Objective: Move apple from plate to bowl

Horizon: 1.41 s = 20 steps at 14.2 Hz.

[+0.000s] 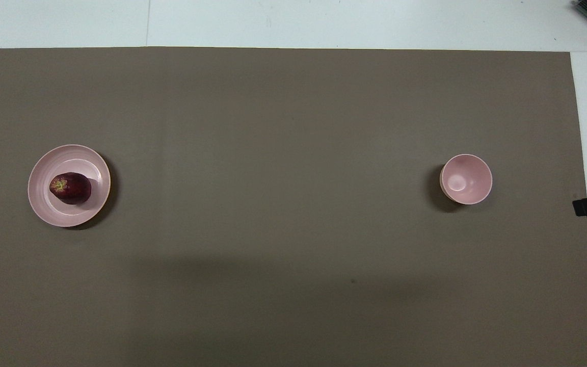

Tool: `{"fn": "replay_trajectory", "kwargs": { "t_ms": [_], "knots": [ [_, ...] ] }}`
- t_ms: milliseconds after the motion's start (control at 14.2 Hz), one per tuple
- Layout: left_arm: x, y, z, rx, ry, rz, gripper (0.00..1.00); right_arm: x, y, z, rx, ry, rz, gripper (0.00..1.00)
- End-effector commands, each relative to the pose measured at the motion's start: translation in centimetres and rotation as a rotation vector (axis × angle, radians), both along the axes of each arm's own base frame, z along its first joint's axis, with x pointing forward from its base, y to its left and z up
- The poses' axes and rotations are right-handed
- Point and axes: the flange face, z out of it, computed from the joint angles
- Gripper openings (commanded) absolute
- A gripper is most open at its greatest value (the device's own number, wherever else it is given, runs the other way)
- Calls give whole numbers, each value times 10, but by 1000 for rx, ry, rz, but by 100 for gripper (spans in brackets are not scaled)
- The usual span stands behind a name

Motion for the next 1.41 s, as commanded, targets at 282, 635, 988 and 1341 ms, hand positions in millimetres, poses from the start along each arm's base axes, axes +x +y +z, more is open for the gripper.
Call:
{"fn": "replay_trajectory", "kwargs": {
  "t_ms": [282,635,988,1341],
  "knots": [
    [-12,0,-17,-8,-54,-12,100,-3,0,1,-7,2,-21,100],
    [-1,4,-74,-8,-59,-3,100,-3,0,1,-5,2,-21,100],
    [5,39,-142,-6,-70,59,100,-3,0,1,-7,2,-21,100],
    [8,62,-224,2,-99,104,100,-13,-1,-1,-6,65,-25,100]
  ]
}}
